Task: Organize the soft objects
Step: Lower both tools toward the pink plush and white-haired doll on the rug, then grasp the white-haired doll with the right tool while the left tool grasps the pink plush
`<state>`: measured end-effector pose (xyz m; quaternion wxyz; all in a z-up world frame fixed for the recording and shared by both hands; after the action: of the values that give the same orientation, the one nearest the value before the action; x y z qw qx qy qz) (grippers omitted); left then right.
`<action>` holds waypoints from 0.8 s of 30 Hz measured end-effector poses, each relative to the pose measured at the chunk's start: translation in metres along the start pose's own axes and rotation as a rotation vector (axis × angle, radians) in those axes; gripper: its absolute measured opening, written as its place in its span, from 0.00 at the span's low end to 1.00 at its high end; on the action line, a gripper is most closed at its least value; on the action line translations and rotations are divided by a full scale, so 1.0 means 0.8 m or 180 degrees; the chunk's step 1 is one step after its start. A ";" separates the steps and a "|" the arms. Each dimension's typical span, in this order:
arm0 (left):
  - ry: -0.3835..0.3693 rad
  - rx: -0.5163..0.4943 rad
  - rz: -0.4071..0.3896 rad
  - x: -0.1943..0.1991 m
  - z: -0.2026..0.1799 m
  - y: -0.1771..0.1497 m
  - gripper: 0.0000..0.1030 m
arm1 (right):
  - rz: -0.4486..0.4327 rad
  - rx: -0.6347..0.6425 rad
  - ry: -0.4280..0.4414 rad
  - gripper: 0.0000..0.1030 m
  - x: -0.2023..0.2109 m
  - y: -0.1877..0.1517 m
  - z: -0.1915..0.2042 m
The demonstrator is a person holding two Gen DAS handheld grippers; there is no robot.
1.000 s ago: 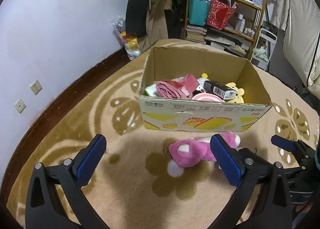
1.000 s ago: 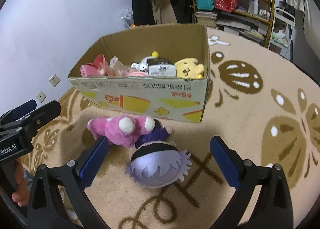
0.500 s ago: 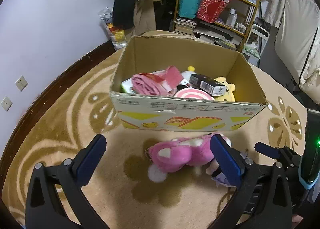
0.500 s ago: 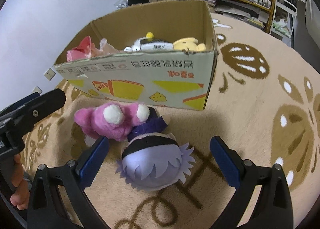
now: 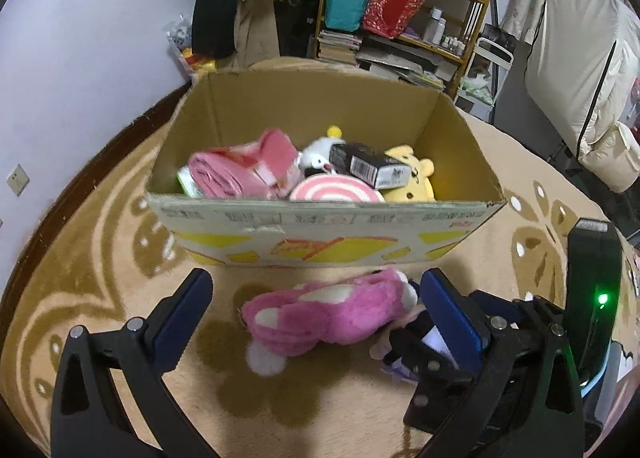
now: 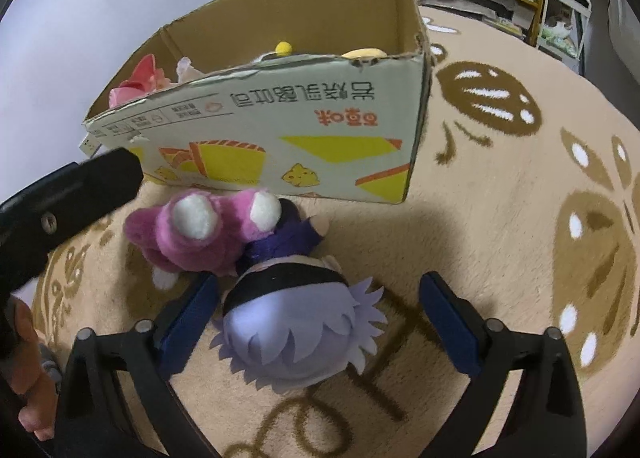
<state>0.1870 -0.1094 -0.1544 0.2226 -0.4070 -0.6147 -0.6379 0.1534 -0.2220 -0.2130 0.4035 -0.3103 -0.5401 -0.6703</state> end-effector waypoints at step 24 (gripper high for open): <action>0.0117 -0.0280 0.0363 -0.048 -0.018 -0.029 1.00 | 0.0253 -0.0180 0.0338 0.86 -0.040 -0.019 -0.004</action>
<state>0.1867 -0.1284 -0.1976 0.2519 -0.4389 -0.5576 -0.6580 0.1551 -0.2168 -0.2480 0.4489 -0.3067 -0.4860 -0.6843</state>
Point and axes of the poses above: each gripper's, at about its wrist camera, not at the fingertips, and x roughly against the way its jaws point, z to its left, y to its top, the point moved 10 cm from there along -x, roughly the way its jaws point, and after that the axes turned 2 degrees about y, right-handed, at the moved point
